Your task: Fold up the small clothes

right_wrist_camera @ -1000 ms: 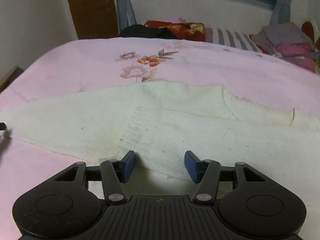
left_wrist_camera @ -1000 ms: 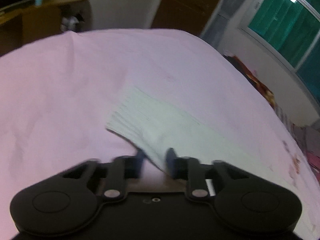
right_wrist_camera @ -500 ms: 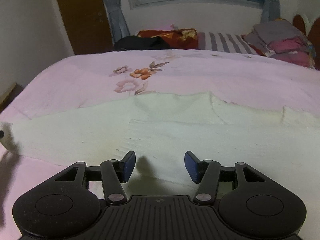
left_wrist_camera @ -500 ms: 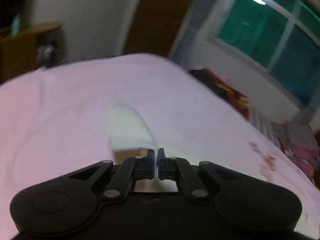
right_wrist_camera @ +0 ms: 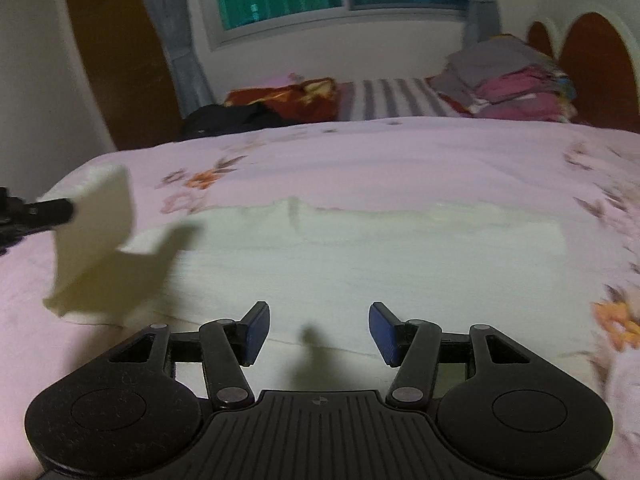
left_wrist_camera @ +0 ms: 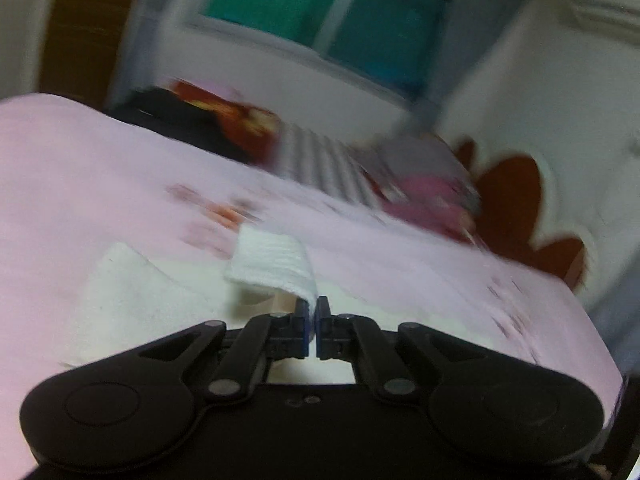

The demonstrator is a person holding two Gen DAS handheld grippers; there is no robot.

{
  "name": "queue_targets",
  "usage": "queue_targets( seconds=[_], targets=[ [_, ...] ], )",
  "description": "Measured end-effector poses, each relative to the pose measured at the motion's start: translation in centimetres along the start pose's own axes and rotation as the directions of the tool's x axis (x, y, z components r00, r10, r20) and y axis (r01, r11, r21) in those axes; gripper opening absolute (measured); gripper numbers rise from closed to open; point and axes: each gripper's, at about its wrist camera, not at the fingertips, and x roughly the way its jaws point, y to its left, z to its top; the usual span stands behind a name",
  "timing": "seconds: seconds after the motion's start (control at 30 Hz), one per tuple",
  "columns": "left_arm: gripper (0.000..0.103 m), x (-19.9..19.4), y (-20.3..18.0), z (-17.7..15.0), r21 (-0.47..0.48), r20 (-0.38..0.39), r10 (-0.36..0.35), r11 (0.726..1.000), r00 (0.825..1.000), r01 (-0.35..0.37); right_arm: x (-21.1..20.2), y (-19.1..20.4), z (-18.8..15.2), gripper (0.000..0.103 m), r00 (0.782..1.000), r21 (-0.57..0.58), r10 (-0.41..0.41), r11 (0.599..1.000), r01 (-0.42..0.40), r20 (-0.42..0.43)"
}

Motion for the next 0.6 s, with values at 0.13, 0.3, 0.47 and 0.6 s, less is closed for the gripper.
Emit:
queue_targets(
  seconds=[0.13,0.3,0.47,0.6],
  targets=[
    [0.003,4.4,-4.9,-3.1,0.080,-0.125,-0.045,0.995,0.991,0.056,-1.6,-3.4,-0.6,0.055,0.999,0.052,-0.032,0.998,0.031,0.005],
    [0.023,6.0,-6.1,-6.4,0.173,-0.194,0.002,0.984,0.981,0.032,-3.1,-5.6,-1.3,0.055,1.000,0.083,-0.020,0.996,0.020,-0.002],
    [0.026,4.1,-4.2,-6.4,0.195,-0.167,0.082,0.980,0.983,-0.049,-2.7,-5.5,-1.5,0.055,0.999,0.107,0.036,0.994,-0.034,-0.017],
    [0.026,2.1,-2.2,-6.7,0.200,-0.153,0.150,0.973,0.977,-0.118,-1.6,-4.5,-1.1,0.055,0.996,0.117,0.086,0.990,-0.082,-0.036]
  ],
)
